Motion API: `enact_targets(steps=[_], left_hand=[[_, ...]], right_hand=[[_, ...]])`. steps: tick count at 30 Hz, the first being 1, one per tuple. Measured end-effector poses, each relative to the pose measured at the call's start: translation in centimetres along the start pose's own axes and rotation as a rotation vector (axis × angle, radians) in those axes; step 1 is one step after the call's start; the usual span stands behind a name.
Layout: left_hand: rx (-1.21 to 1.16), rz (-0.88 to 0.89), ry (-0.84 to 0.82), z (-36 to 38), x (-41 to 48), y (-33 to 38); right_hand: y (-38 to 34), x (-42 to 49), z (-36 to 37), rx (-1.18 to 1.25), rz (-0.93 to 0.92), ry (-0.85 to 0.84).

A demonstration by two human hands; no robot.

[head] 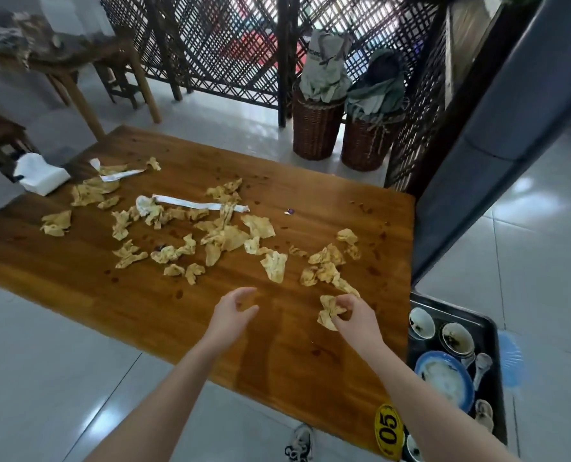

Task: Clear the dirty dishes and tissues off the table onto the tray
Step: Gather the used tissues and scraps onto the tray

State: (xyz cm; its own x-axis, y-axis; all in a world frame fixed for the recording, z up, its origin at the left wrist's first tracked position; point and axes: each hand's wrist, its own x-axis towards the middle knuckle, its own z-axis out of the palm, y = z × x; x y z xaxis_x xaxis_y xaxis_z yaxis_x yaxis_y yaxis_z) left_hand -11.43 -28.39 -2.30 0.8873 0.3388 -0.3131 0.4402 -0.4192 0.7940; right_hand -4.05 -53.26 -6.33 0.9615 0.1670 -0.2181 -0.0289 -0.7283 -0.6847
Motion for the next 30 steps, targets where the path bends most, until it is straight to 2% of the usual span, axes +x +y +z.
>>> enact_targets(steps=[10, 15, 19, 21, 26, 30], left_hand=[[0.048, -0.007, -0.104, 0.7, 6.6, 0.1], [0.033, -0.008, -0.126, 0.3, 8.8, -0.4], [0.042, 0.000, -0.158, -0.1, 10.8, -0.6], [0.046, 0.009, -0.194, -0.6, 11.7, -0.7], [0.085, 0.051, -0.262, -2.2, 14.3, -0.7], [0.082, 0.073, -0.309, -2.9, 16.1, -0.6]], right_hand=[[1.7, 4.4, 3.1, -0.105, 0.115, -0.103], [1.7, 4.9, 4.8, -0.189, 0.173, -0.056], [1.1, 5.5, 5.6, -0.126, 0.261, -0.025], [0.6, 6.0, 5.3, -0.095, 0.268, 0.029], [-1.8, 8.2, 2.9, 0.008, 0.241, 0.301], [-2.8, 10.0, 2.8, 0.014, 0.226, 0.365]])
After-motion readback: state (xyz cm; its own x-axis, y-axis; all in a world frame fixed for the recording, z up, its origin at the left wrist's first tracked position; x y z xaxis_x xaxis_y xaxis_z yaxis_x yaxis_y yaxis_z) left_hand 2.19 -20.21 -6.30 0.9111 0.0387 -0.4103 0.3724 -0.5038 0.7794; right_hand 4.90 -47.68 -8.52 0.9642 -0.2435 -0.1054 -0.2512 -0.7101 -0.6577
